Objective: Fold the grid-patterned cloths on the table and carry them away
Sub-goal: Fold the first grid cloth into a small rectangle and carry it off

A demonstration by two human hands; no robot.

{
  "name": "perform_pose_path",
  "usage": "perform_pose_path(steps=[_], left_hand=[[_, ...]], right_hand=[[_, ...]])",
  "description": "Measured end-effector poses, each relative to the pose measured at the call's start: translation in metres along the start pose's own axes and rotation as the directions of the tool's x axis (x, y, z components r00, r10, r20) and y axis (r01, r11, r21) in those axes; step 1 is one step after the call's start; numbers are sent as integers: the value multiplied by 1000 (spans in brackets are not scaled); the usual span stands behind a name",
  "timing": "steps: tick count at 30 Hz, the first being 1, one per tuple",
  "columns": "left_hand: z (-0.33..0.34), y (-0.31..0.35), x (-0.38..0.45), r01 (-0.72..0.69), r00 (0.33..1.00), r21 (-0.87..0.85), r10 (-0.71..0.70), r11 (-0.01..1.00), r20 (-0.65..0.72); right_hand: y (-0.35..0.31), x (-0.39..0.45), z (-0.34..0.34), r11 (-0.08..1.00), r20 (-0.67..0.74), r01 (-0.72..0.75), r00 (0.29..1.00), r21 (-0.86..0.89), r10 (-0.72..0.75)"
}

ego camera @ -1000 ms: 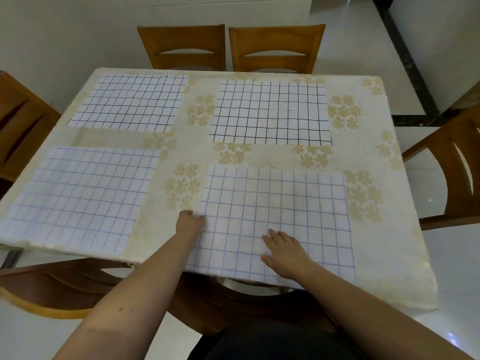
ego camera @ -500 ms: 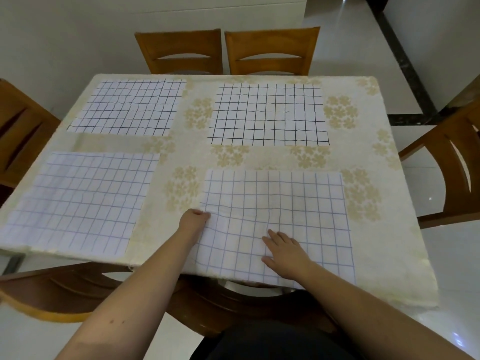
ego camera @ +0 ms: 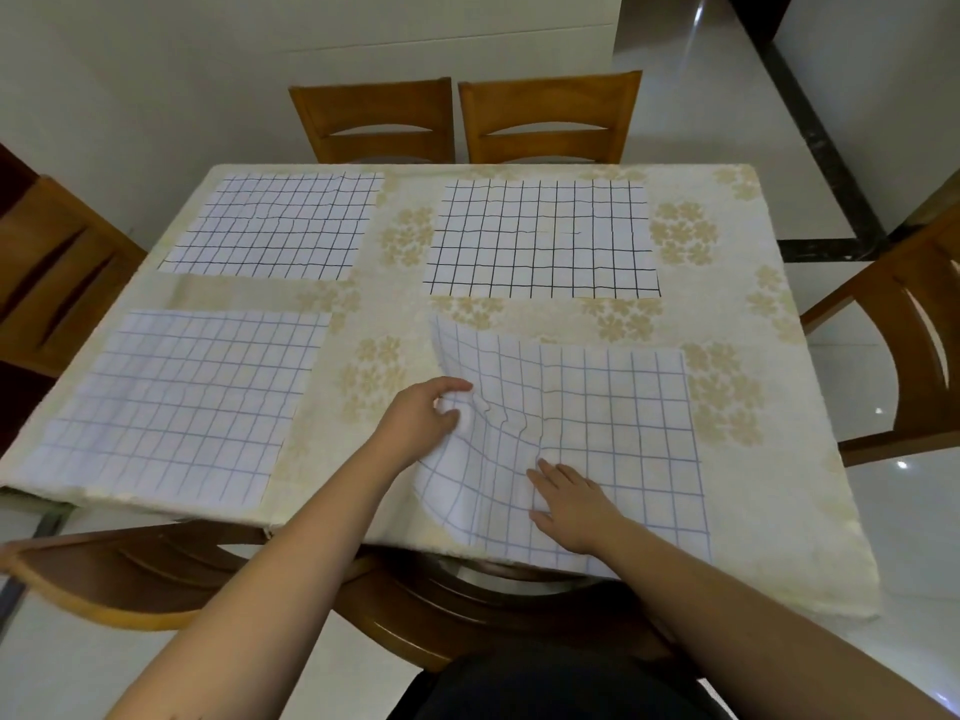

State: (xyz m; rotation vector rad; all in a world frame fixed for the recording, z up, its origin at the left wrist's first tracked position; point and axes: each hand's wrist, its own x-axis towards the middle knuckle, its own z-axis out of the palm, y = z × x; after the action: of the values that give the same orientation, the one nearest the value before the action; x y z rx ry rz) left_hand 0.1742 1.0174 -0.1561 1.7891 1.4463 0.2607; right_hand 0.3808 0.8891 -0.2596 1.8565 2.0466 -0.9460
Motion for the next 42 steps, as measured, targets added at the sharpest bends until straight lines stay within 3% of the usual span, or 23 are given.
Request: perform_pose_path(steps=[6, 12, 20, 27, 34, 39, 42], left_hand=[[9, 40, -4, -148, 989, 207, 142, 967, 42], [37, 78, -2, -253, 966, 211, 234, 944, 111], [101, 114, 0, -352, 914, 172, 297, 920, 278], [139, 103, 1, -379, 832, 42, 321, 924, 453], [145, 77, 11, -337, 865, 62, 284, 939, 413], [150, 50, 21, -320, 889, 177, 230, 931, 395], [159, 28, 27, -406, 882, 399, 239, 822, 406]], right_hand=[[9, -4, -18, 961, -87, 8, 996, 278, 17], [22, -21, -47, 748, -205, -25, 955, 663, 213], [72, -52, -74, 663, -321, -88, 823, 743, 468], [104, -64, -64, 570, -296, -89, 783, 817, 547], [118, -67, -56, 606, -366, -111, 708, 788, 604], [120, -58, -43, 727, -338, -151, 810, 670, 480], [116, -52, -30, 862, -327, -173, 875, 477, 356]])
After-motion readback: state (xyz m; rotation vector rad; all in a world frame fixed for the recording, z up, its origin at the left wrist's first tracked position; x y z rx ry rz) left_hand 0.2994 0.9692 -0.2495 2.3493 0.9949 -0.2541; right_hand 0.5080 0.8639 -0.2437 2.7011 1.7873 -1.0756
